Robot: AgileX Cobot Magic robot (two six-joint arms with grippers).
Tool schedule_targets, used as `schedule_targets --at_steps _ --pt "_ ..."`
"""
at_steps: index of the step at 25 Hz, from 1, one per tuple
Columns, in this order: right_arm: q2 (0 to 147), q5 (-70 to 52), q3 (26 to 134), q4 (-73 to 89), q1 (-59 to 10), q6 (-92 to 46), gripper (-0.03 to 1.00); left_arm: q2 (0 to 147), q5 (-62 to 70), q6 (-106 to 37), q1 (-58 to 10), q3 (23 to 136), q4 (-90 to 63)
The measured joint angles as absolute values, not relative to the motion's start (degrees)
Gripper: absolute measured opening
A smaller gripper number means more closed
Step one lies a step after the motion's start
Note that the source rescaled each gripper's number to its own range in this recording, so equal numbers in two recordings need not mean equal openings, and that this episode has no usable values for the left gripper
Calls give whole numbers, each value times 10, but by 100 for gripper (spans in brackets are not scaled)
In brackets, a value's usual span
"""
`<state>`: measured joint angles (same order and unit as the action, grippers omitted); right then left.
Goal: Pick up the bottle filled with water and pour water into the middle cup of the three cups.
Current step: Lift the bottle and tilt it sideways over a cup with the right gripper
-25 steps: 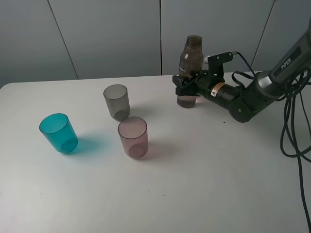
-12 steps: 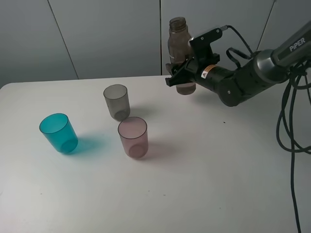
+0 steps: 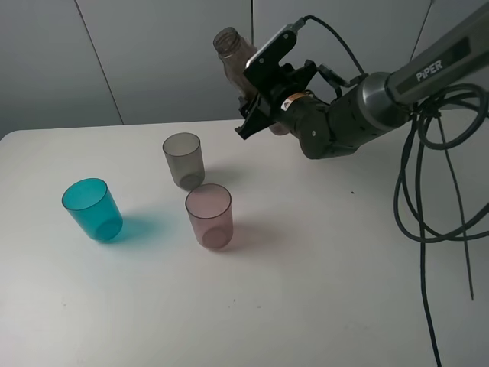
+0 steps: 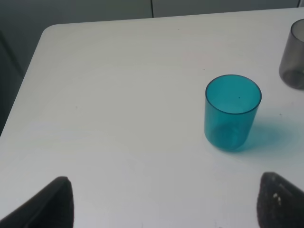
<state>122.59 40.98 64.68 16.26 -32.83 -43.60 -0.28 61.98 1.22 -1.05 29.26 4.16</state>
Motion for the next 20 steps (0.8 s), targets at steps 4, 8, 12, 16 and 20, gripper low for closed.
schedule_targets --at_steps 4,8,12,16,20 --pt "1226 409 653 180 -338 -524 1 -3 620 12 -11 293 42" --pt "1226 401 653 195 -345 -602 0 -3 620 12 -11 293 42" --pt "1226 400 653 203 -346 -641 0 -3 620 12 -11 293 42" --pt "1226 387 660 206 -348 -651 0 -3 620 12 -11 293 42" --pt "1241 384 680 207 -357 -655 0 -3 620 12 -11 293 42"
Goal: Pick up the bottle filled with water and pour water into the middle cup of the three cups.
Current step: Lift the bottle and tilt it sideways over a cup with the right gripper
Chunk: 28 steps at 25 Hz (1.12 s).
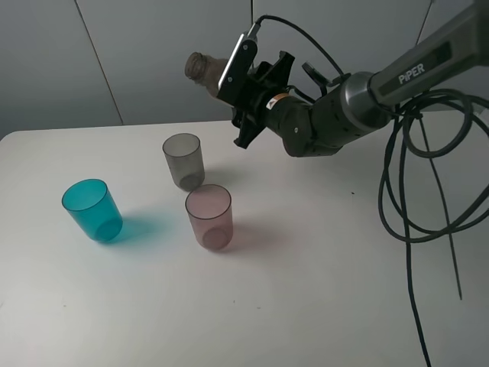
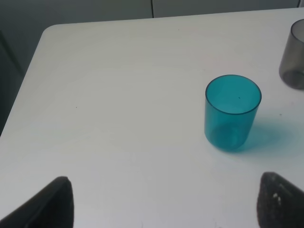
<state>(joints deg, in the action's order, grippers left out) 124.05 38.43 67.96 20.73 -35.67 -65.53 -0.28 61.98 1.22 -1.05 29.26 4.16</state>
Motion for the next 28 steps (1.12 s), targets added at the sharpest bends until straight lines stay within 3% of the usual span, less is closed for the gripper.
schedule_targets --at_steps 28 --pt "1304 393 717 252 -360 -971 0 -3 620 12 -11 293 42"
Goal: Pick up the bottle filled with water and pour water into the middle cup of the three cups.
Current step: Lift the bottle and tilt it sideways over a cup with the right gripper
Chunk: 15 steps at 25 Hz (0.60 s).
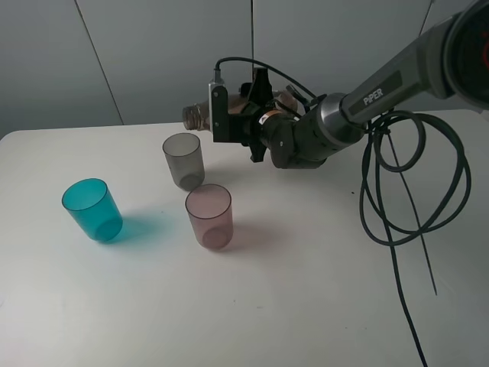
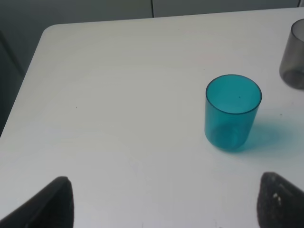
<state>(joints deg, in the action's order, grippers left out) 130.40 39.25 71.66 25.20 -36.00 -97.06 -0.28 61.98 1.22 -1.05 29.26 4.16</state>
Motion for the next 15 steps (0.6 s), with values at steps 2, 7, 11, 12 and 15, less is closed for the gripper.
schedule_targets --at_steps 2,7,11,12,15 --pt "1304 394 717 253 -360 -979 0 -3 620 12 -11 293 42" --pt "1304 397 717 257 -360 -1002 0 -3 620 12 -11 293 42" --pt "1304 404 717 260 -360 -1025 0 -3 620 12 -11 293 42" --pt "1304 404 717 260 -360 -1032 0 -3 620 12 -11 293 42" --pt "1304 404 717 260 -360 -1049 0 -3 620 12 -11 293 42"
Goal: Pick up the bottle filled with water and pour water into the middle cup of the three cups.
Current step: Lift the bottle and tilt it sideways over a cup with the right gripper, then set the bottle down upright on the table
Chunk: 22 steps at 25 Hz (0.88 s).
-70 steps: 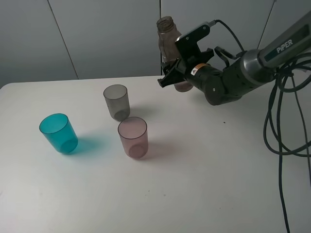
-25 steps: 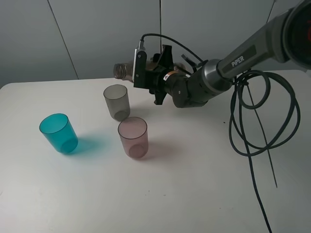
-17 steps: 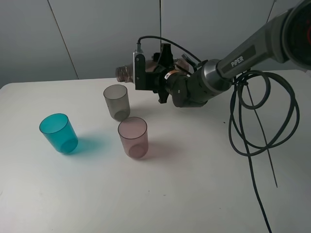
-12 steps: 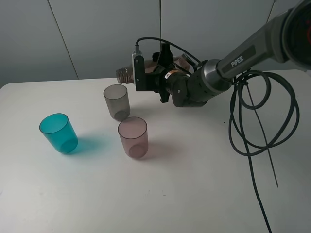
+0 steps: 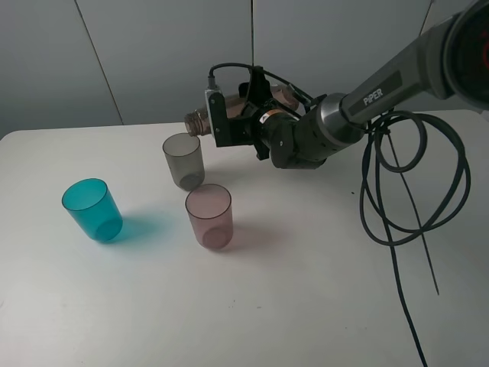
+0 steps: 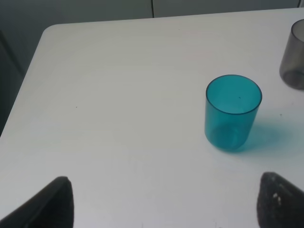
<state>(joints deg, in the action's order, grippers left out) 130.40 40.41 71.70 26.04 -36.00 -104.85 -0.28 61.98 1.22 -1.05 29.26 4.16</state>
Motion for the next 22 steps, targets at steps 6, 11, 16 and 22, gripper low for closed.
schedule_targets --at_steps 6,11,16,22 --pt "1304 408 717 260 -360 -1083 0 -3 620 12 -11 293 42" --pt "1304 415 717 260 -360 -1103 0 -3 620 12 -11 293 42" --pt "1304 422 717 260 -360 -1119 0 -3 620 12 -11 293 42" --pt "1304 426 721 260 -360 -1140 0 -3 620 12 -11 293 42"
